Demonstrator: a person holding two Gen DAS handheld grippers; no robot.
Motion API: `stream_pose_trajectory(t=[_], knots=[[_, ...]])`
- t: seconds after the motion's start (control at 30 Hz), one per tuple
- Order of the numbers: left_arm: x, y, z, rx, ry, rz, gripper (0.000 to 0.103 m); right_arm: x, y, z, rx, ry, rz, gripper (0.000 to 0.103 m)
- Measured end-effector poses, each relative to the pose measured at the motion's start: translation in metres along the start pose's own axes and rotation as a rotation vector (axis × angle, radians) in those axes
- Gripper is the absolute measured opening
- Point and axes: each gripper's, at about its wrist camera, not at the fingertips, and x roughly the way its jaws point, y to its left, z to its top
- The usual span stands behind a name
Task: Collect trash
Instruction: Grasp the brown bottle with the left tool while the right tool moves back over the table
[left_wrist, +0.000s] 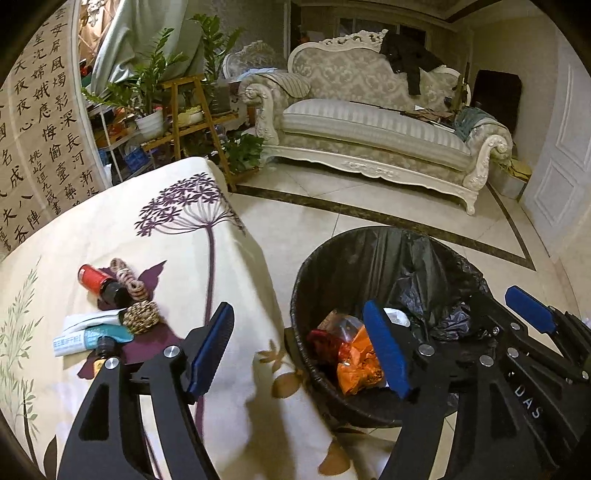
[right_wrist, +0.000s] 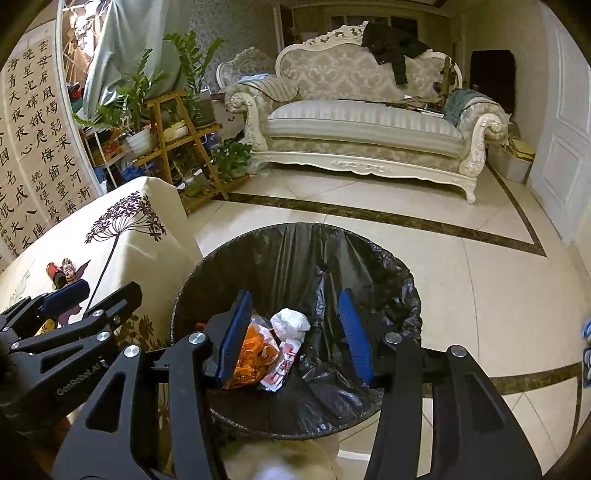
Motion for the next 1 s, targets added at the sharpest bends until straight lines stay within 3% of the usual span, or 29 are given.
stream_pose_trajectory(t=[0.1,0.7,1.0], knots=[[-0.002,0.006,-0.003,-0.006,0.002,0.009,0.071,-0.002,0.004,-0.001,-0.003,0.0,0.004,0.055],[-0.025,0.053,-0.013,-0.093,-0.008,0.073,0.072,-0.015,0.038,-0.003,-0.028,-0.008,0.05,0.055],[-0.023,0.09,-0.028,-0.152,0.041,0.143,0.072,-0.015,0.056,-0.007,-0.043,0.002,0.096,0.055]])
